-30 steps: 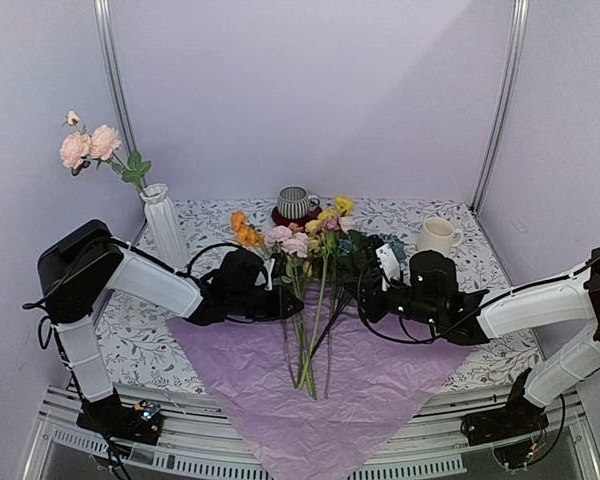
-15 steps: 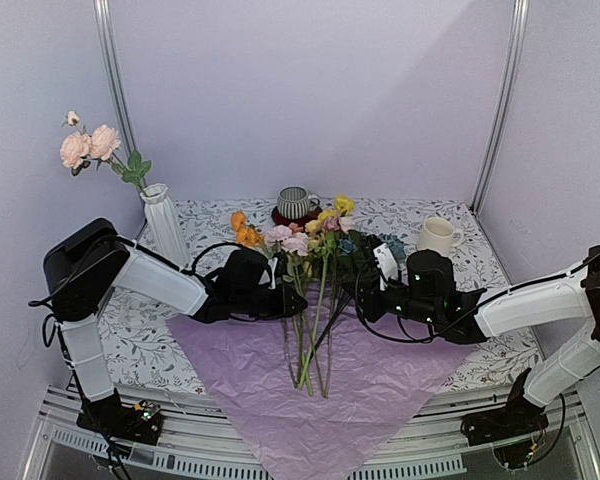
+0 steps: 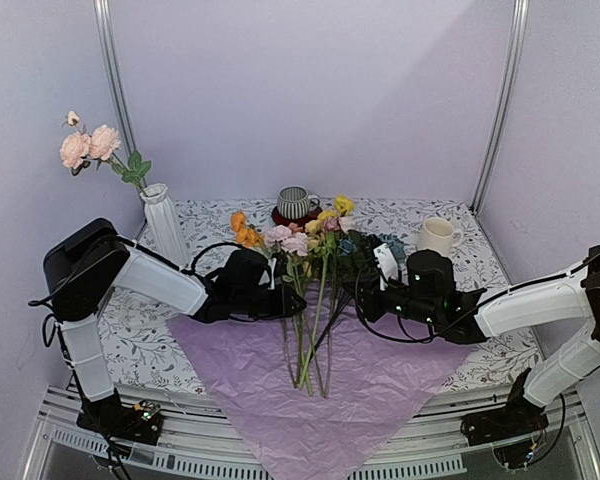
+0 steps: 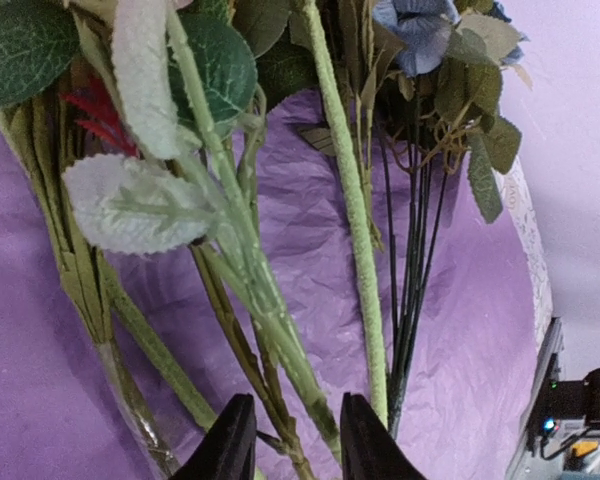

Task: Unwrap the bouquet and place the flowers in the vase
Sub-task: Adjust the fake flower with the flattened wrapping paper.

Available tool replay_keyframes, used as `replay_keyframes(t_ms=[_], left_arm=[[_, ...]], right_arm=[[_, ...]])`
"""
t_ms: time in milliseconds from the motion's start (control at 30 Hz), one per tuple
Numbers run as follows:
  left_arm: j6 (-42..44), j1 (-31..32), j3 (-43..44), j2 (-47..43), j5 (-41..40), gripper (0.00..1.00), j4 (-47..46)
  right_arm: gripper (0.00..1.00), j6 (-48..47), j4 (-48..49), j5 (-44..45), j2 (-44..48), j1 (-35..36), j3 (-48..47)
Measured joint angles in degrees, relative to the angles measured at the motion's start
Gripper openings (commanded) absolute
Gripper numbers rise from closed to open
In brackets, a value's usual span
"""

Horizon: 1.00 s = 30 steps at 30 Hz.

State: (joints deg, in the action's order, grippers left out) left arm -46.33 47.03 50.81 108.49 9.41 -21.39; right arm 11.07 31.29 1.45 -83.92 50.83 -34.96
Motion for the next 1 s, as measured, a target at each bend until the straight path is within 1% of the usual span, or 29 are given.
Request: replay_keyframes(t_ms=[33, 167, 433, 533, 667, 867, 1000], left_arm=[[0.02, 0.0, 0.0, 0.0, -0.04, 0.22, 0.09], [0.61, -0.04, 0.0, -0.02, -0.11, 0.19, 0.26], [0.83, -0.04, 0.04, -0.24, 0.39, 0.19, 0.22], [0.85, -0.07, 0.04, -0.24, 0.39, 0.15, 0.24], [0.85, -0.17, 0.04, -0.52, 0.35, 0.14, 0.35], [0.85, -0.17, -0.09, -3.96, 0.37, 0.1, 1.36], [0.83, -0.17, -0.17, -7.13, 0.37, 0.09, 1.75]], right_arm=[[0.09, 0.0, 0.0, 0.0, 0.0, 0.0, 0.0], [0.09, 0.0, 0.0, 0.0, 0.0, 0.0, 0.0], [0.09, 0.0, 0.0, 0.02, -0.02, 0.0, 0.0], [0.09, -0.02, 0.0, 0.02, -0.17, 0.0, -0.02], [0.09, 0.0, -0.02, 0.02, -0.22, 0.0, -0.02], [0.09, -0.2, -0.04, 0.02, -0.22, 0.0, -0.02], [0.09, -0.24, -0.04, 0.04, -0.22, 0.0, -0.02]])
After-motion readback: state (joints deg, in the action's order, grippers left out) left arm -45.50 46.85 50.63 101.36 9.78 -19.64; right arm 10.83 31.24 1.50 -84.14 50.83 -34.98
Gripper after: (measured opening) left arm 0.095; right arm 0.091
